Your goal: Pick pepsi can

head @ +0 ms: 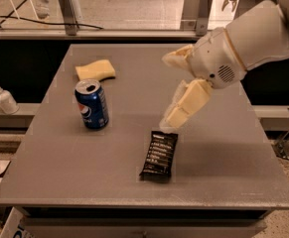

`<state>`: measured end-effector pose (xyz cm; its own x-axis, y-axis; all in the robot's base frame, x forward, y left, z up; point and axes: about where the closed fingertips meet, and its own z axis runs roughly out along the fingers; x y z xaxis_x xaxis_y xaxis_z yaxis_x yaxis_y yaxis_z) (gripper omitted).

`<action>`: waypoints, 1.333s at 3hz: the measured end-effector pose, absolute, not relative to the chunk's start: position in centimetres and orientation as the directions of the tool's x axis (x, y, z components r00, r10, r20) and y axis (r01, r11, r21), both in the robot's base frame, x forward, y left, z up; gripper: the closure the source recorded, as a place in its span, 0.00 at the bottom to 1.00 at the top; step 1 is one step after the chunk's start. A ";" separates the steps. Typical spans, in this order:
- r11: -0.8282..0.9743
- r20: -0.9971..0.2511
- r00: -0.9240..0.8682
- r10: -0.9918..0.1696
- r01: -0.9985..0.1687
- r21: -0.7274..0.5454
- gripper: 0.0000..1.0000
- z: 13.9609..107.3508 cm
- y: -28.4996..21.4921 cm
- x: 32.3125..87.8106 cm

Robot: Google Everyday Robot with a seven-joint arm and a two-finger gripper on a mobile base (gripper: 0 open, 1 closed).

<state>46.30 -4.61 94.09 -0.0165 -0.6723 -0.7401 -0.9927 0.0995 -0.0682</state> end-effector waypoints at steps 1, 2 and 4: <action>0.028 -0.813 0.030 -0.582 -0.998 -0.057 0.00 91.3 -0.4 46.0; -0.020 -0.856 0.075 -0.511 -0.997 -0.075 0.00 89.6 3.4 47.2; -0.083 -0.901 0.149 -0.407 -0.989 -0.126 0.00 88.8 9.3 49.2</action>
Offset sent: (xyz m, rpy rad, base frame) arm 0.0276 0.1207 -0.0688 0.2989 -0.0334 0.1925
